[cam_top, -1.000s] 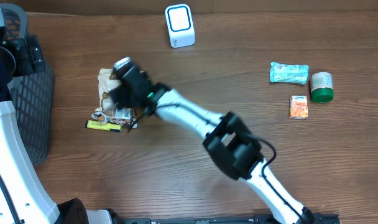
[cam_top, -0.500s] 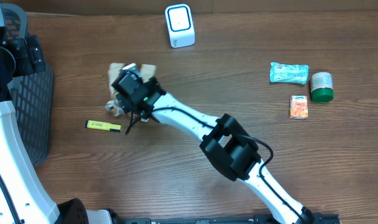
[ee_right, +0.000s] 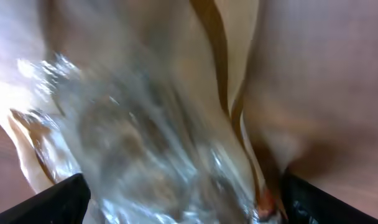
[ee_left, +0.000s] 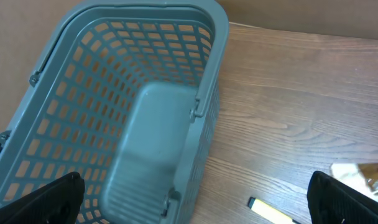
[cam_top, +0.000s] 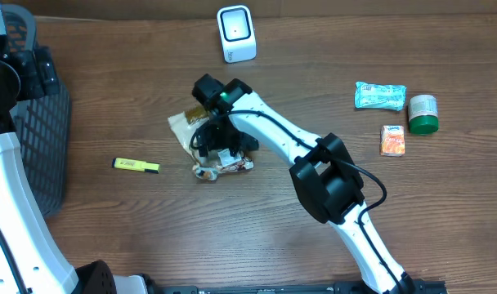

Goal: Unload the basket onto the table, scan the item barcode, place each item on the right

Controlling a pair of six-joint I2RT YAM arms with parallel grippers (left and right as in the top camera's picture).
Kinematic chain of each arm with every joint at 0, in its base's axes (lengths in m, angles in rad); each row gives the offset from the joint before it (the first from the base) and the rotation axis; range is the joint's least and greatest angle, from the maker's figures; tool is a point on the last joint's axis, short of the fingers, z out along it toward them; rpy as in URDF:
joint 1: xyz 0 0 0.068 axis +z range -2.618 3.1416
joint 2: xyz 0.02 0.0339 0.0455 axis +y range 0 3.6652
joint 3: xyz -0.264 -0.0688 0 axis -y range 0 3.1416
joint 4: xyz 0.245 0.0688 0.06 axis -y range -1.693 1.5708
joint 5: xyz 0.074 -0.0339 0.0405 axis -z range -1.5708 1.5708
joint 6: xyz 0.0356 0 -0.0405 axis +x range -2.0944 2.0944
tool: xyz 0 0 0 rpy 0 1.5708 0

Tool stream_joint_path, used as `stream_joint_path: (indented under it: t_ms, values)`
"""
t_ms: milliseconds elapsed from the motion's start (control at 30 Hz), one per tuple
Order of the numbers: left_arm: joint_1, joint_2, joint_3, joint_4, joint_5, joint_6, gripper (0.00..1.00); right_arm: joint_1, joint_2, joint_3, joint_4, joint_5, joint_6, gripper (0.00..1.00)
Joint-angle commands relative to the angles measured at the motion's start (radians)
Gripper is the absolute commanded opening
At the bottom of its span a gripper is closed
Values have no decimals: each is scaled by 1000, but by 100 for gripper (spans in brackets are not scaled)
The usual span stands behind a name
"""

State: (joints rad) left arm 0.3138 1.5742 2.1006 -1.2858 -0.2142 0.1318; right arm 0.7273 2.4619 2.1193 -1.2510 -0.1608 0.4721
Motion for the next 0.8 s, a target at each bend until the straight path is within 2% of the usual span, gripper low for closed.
stream_joint_path:
  t_ms: [0,167,267,367,433,567,700,767]
  values:
    - [-6,8,5,3,-2,14,100,10,-24,-16,-40,-113,14,100]
    - [-8,8,5,3,-2,14,100,9,-90,51,-53,71,-43,100]
    - [-7,8,5,3,-2,14,100,0,-103,106,-43,159,-131,100]
    - [-6,8,5,3,-2,14,100,-18,-103,116,-15,167,-186,100]
    - [-6,8,5,3,-2,14,100,-34,-101,113,-29,167,-185,97]
    - [-7,8,5,3,-2,14,100,-67,-99,113,-116,172,-136,78]
    - [-7,8,5,3,-2,14,100,-112,-98,101,-199,171,-83,47]
    - [-7,8,5,3,-2,14,100,-125,-98,70,-212,166,-75,43]
